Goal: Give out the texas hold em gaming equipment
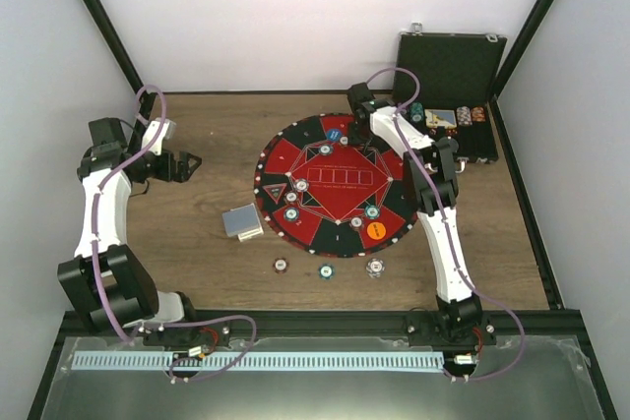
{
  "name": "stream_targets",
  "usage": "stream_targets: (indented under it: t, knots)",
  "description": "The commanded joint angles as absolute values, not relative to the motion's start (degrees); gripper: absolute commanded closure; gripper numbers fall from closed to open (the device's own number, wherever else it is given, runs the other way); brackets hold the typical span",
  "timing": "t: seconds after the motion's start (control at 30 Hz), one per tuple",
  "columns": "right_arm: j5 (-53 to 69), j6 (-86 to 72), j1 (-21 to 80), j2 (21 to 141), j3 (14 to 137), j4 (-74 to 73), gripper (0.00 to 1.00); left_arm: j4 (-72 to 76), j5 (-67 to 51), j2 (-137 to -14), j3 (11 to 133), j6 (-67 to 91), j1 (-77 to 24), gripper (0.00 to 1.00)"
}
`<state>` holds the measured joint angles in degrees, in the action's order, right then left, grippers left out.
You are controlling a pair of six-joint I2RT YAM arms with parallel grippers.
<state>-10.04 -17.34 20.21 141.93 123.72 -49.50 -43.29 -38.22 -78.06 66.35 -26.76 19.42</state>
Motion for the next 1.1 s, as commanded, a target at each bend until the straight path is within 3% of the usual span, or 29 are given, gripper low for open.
stream_targets:
  t: [0.0,0.13,0.27,0.47,0.7,0.9,1.07]
  knots:
    - [-9.48,-16.91,19.96,143.46,126.34,-50.67,0.68,-42.73,-38.97,-78.35,67.53,-27.64,19.78,0.0]
    - [-9.4,-17.26,19.78,142.84,126.36,-51.38,0.48,-42.84,-39.01,-77.89,67.54,-27.74,19.78,0.0]
    - [-9.77,-17.65,19.85,139.37,126.31,-51.85,0.37,-43.13,-39.2,-77.66,67.54,-27.55,19.78,0.0]
    - [-10.53,-18.4,19.86,131.93,123.36,-53.05,0.35,-43.55,-39.4,-77.38,67.57,-27.07,19.78,0.0]
    - [-9.41,-21.54,23.77,108.45,92.14,-44.21,0.35,-44.28,-39.16,-77.13,67.67,-27.09,19.78,0.0]
    - [-10.54,-29.3,32.8,88.1,64.25,-42.55,0.27,-44.49,-39.21,-76.52,67.23,-27.14,19.78,0.0]
    - [-8.91,-39.62,41.54,76.27,50.25,-44.69,0.25,-44.42,-39.1,-76.34,66.68,-27.14,19.78,0.0]
